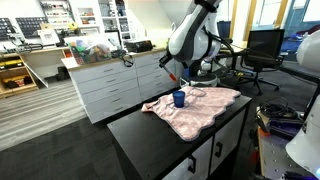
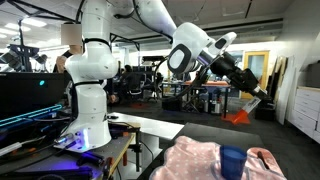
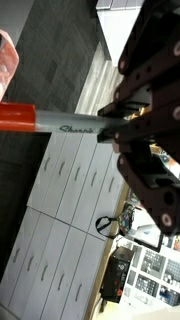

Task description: Put the red marker inside the dark blue cup

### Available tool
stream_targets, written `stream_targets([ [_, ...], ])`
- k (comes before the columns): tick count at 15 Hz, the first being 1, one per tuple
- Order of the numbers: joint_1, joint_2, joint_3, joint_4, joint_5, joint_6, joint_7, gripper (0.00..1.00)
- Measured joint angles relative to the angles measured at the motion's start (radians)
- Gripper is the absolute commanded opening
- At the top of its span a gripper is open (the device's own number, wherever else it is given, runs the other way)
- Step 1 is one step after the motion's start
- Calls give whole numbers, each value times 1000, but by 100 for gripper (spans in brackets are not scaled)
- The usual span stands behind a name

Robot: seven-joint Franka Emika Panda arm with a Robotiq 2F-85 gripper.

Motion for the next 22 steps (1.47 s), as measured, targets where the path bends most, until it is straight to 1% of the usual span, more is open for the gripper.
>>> stream_targets([
  [4, -12, 0, -4, -3, -32, 0, 25, 5],
  [8, -22, 0, -17, 2, -88, 0, 62, 5],
  [16, -23, -1, -47, 71, -225, 0, 102, 5],
  [22, -23, -1, -61, 84, -242, 0, 145, 5],
])
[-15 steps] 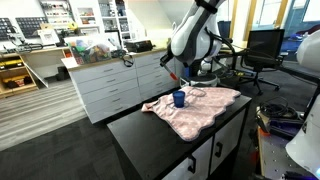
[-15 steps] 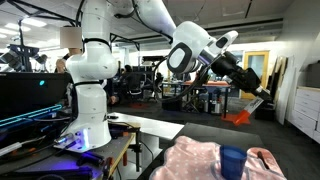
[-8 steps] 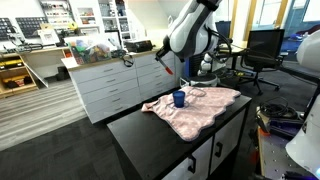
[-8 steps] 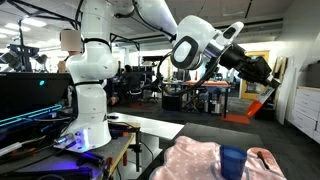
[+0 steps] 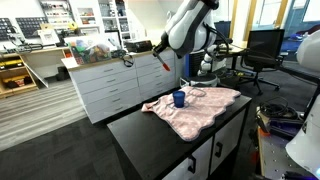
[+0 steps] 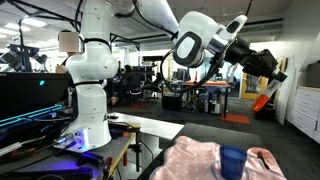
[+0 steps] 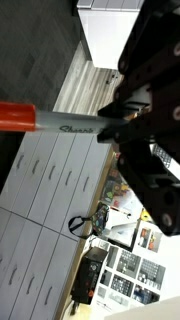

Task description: Put the red marker inside the dark blue cup

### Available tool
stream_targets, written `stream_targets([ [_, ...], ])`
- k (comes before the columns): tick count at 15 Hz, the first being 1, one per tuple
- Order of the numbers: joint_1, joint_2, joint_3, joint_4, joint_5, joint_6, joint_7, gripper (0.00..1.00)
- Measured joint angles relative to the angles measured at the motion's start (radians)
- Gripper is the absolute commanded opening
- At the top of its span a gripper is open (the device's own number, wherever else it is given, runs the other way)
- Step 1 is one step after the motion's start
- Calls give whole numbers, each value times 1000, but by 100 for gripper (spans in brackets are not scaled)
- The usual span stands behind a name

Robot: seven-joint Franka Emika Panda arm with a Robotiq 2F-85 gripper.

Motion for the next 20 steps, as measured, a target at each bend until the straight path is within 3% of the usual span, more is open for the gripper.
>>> stream_targets([
  [13, -2, -22, -10, -36, 1, -1, 53, 5],
  [20, 8, -207, -9, -41, 60, 0, 200, 5],
])
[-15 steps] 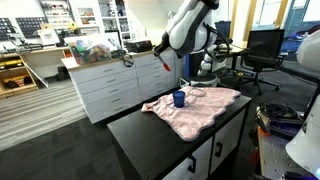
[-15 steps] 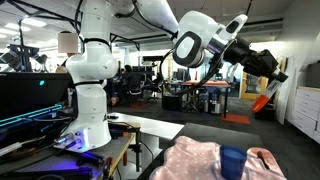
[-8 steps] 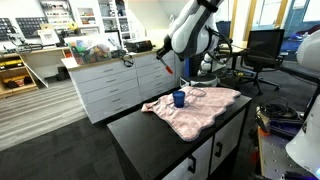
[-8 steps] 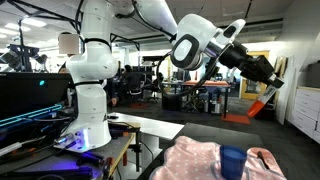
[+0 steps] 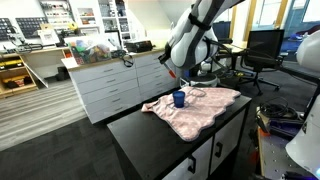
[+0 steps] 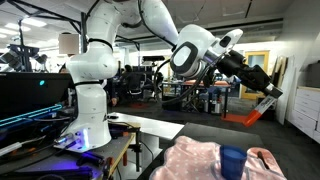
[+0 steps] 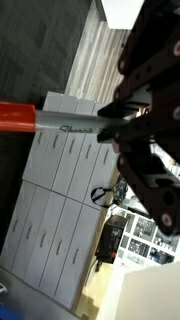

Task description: Put the red marker inside the dark blue cup

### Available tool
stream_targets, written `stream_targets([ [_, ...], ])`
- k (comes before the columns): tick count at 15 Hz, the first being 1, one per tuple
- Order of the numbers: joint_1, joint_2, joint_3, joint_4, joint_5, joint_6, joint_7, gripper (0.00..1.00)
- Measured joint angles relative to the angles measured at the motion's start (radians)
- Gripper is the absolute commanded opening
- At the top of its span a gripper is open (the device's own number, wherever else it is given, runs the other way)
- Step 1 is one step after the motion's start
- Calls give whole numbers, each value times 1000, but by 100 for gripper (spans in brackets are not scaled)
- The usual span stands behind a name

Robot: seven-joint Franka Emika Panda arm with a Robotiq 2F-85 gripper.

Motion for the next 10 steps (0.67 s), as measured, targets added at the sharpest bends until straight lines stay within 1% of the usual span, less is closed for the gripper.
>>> stream_targets([
  [3, 19, -108, 9, 0, 75, 0, 116, 5],
  [6, 37, -234, 16, -13, 96, 0, 305, 5],
  [8, 43, -321, 34, -28, 111, 0, 418, 5],
  [10, 47, -403, 60, -43, 136, 0, 505, 5],
])
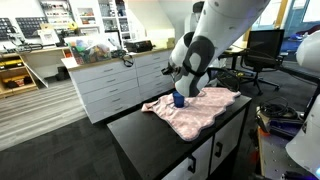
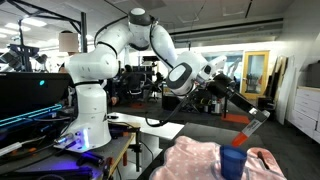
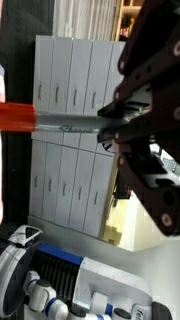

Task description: Put the red marker inside the dark blue cup

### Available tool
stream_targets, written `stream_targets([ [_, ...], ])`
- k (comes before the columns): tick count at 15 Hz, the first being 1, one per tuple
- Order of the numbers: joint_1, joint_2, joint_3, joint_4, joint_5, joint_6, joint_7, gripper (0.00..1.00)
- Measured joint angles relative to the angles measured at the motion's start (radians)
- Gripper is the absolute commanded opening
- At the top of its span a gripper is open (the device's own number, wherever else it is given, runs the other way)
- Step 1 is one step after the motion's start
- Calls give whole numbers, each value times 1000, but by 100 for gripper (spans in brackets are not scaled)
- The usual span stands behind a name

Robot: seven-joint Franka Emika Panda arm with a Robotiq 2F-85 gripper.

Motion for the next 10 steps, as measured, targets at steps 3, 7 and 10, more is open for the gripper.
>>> stream_targets([
  [3, 7, -113, 47, -18, 40, 0, 109, 43],
  [7, 15, -212, 105, -22, 75, 0, 190, 67],
  [10, 26, -242, 116, -26, 88, 0, 212, 88],
])
